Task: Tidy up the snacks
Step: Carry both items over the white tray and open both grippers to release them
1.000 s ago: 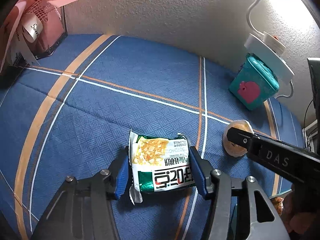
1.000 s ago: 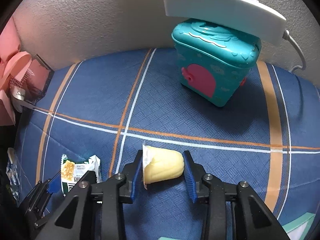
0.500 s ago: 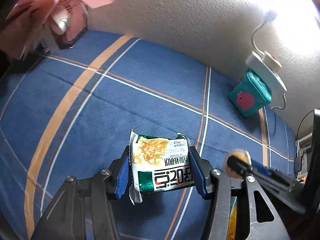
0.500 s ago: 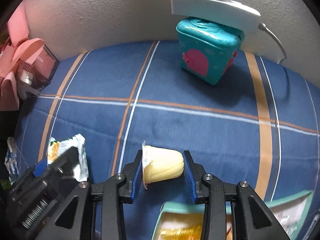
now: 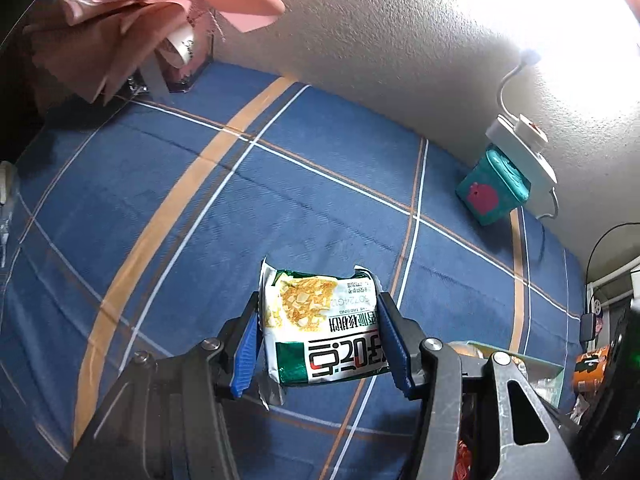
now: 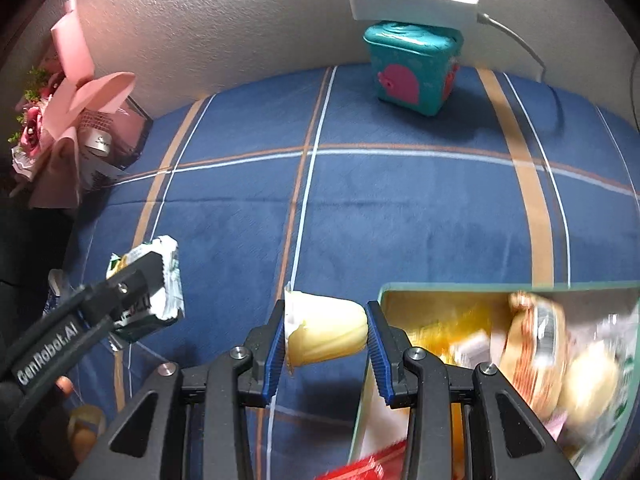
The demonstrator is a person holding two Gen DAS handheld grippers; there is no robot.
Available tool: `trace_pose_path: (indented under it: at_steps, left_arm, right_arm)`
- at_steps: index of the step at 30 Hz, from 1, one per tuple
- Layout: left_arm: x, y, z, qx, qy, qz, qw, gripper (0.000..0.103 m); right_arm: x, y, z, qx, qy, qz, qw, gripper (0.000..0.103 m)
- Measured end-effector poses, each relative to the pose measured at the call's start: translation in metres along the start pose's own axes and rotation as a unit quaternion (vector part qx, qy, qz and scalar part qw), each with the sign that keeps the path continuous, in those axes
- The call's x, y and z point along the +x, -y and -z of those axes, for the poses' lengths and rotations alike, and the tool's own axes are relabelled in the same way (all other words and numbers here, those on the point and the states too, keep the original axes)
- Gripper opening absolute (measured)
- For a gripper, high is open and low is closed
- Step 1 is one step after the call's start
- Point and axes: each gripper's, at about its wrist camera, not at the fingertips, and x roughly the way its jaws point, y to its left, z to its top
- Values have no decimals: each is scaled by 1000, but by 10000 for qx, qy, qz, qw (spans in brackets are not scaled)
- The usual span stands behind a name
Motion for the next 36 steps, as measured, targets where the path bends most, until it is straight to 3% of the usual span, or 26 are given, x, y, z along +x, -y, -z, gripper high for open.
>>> trace_pose_path:
  at_steps: [13, 26, 36]
  left_arm:
    - [-21, 0, 38, 83, -119, -97, 9998, 56]
    - [-79, 16, 48, 278, 455, 127, 9985, 56]
    - [-99, 38, 73, 648, 574, 367, 9956, 56]
  right_arm:
    - [-31, -9, 58, 33, 162, 163, 9997, 40]
    - [-76, -9, 99, 101, 616, 163, 9979, 40]
    - [-106, 6, 130, 152, 898, 248, 9955, 40]
